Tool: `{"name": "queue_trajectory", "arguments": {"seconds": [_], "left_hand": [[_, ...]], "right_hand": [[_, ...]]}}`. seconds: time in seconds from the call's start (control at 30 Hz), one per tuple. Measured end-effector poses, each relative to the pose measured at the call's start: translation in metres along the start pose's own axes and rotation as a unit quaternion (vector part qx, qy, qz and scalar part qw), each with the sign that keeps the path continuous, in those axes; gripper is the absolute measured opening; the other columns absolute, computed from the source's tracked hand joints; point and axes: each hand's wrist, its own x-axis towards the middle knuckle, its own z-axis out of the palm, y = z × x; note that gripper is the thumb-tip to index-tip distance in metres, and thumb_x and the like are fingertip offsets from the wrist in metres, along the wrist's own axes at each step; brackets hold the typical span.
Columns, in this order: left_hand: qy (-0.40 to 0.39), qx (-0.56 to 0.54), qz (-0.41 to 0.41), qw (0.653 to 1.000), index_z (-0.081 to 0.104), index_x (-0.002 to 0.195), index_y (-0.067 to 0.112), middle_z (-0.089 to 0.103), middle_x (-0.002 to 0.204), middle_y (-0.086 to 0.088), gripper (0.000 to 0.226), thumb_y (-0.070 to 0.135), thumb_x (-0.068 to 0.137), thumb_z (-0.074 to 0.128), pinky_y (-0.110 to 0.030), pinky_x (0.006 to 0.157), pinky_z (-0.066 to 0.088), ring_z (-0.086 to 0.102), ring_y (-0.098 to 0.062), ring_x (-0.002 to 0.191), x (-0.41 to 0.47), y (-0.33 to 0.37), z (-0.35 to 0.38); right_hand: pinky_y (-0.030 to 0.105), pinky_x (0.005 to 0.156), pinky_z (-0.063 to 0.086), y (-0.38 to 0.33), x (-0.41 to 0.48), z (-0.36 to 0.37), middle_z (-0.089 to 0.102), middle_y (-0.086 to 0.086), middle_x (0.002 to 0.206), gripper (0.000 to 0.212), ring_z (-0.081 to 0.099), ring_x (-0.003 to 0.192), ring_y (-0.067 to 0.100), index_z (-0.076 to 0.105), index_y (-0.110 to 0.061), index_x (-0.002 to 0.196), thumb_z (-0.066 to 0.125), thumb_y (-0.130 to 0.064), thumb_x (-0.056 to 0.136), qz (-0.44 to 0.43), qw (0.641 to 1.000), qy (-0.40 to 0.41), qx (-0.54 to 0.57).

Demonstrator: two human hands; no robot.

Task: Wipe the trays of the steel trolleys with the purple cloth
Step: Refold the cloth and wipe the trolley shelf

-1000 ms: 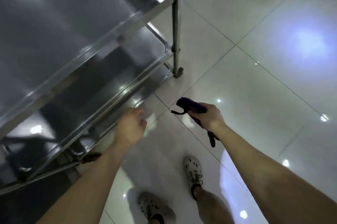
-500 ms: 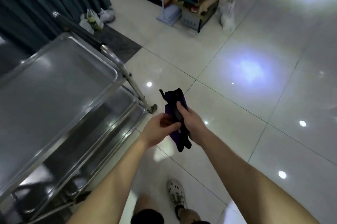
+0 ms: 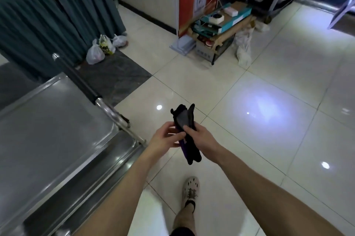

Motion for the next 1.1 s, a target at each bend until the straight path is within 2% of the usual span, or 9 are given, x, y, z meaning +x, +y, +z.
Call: {"name": "queue_trajectory", "arguments": {"seconds": [0.23, 0.33, 0.43, 0.53, 0.6, 0.67, 0.83, 0.97, 1.1], "left_hand": [[0.022, -0.032, -0.015, 0.999, 0.080, 0.113, 0.009, 0.078, 0.112, -0.018, 0.016, 0.010, 0.102, 0.069, -0.037, 0.086, 0.065, 0.078, -0.025, 0.103, 0.095, 0.068, 0.014], [0.022, -0.005, -0.011, 1.000, 0.081, 0.119, 0.021, 0.077, 0.119, -0.014, 0.039, -0.002, 0.096, 0.058, -0.048, 0.094, 0.065, 0.075, -0.026, 0.108, 0.130, 0.098, 0.020], [0.104, -0.006, 0.000, 0.995, 0.068, 0.127, 0.021, 0.076, 0.120, -0.018, 0.032, 0.005, 0.099, 0.072, -0.056, 0.094, 0.065, 0.078, -0.028, 0.102, 0.171, 0.120, 0.024], [0.173, -0.026, -0.016, 0.984, 0.059, 0.129, 0.020, 0.081, 0.112, -0.012, 0.046, 0.021, 0.093, 0.087, -0.044, 0.087, 0.067, 0.080, -0.025, 0.095, 0.207, 0.141, 0.029], [0.214, -0.036, -0.020, 0.976, 0.069, 0.121, 0.019, 0.084, 0.100, -0.004, 0.038, 0.025, 0.090, 0.090, -0.027, 0.072, 0.062, 0.079, -0.019, 0.088, 0.227, 0.151, 0.032], [0.247, -0.036, -0.029, 0.968, 0.076, 0.111, 0.016, 0.084, 0.091, 0.001, 0.027, 0.026, 0.090, 0.089, -0.020, 0.063, 0.057, 0.079, -0.014, 0.084, 0.243, 0.158, 0.034], [0.278, -0.102, -0.021, 0.955, 0.076, 0.119, 0.022, 0.083, 0.101, -0.008, 0.043, 0.036, 0.083, 0.093, -0.028, 0.072, 0.064, 0.082, -0.023, 0.094, 0.267, 0.166, 0.010], [0.370, -0.054, -0.030, 0.927, 0.079, 0.102, 0.023, 0.079, 0.086, -0.004, 0.009, 0.020, 0.095, 0.082, -0.032, 0.069, 0.057, 0.075, -0.022, 0.080, 0.301, 0.163, -0.036], [0.425, -0.101, -0.061, 0.898, 0.074, 0.091, 0.014, 0.075, 0.072, 0.002, 0.020, -0.001, 0.099, 0.062, -0.031, 0.059, 0.059, 0.070, -0.021, 0.071, 0.346, 0.169, -0.092]], "right_hand": [[0.033, 0.094, 0.063, -0.069, 0.065, -0.058, 0.080, -0.008, 0.113, 0.041, 0.076, 0.105, 0.015, 0.070, -0.028, 0.129, 0.086, -0.035, 0.092, -0.037, 0.990, -0.049, -0.129], [0.041, 0.093, 0.061, -0.096, 0.103, -0.080, 0.077, -0.002, 0.117, 0.028, 0.076, 0.101, 0.020, 0.069, -0.020, 0.126, 0.078, -0.021, 0.099, -0.070, 0.983, -0.040, -0.165], [0.057, 0.093, 0.058, -0.121, 0.148, -0.109, 0.075, 0.008, 0.102, 0.014, 0.072, 0.094, 0.028, 0.071, -0.009, 0.115, 0.063, -0.017, 0.109, -0.088, 0.978, -0.054, -0.180], [0.064, 0.100, 0.053, -0.148, 0.190, -0.132, 0.071, 0.016, 0.094, 0.021, 0.066, 0.090, 0.030, 0.076, -0.014, 0.109, 0.057, -0.023, 0.113, -0.077, 0.974, -0.111, -0.182], [0.065, 0.103, 0.052, -0.170, 0.216, -0.138, 0.070, 0.005, 0.087, 0.030, 0.066, 0.091, 0.026, 0.078, -0.027, 0.097, 0.054, -0.026, 0.114, -0.065, 0.969, -0.156, -0.180], [0.063, 0.108, 0.052, -0.189, 0.240, -0.137, 0.078, 0.003, 0.100, 0.029, 0.071, 0.101, 0.029, 0.079, -0.024, 0.109, 0.051, -0.028, 0.116, -0.049, 0.962, -0.191, -0.190], [0.056, 0.108, 0.057, -0.224, 0.300, -0.112, 0.080, 0.004, 0.121, 0.032, 0.073, 0.118, 0.028, 0.074, -0.023, 0.130, 0.046, -0.018, 0.114, -0.041, 0.922, -0.293, -0.250], [0.062, 0.097, 0.058, -0.242, 0.362, -0.078, 0.080, 0.014, 0.105, 0.022, 0.075, 0.103, 0.039, 0.078, -0.013, 0.110, 0.057, -0.012, 0.107, -0.090, 0.893, -0.292, -0.332], [0.058, 0.091, 0.062, -0.270, 0.430, -0.045, 0.080, 0.008, 0.091, 0.010, 0.078, 0.094, 0.033, 0.081, -0.017, 0.094, 0.075, -0.009, 0.096, -0.084, 0.898, -0.270, -0.338]]}}
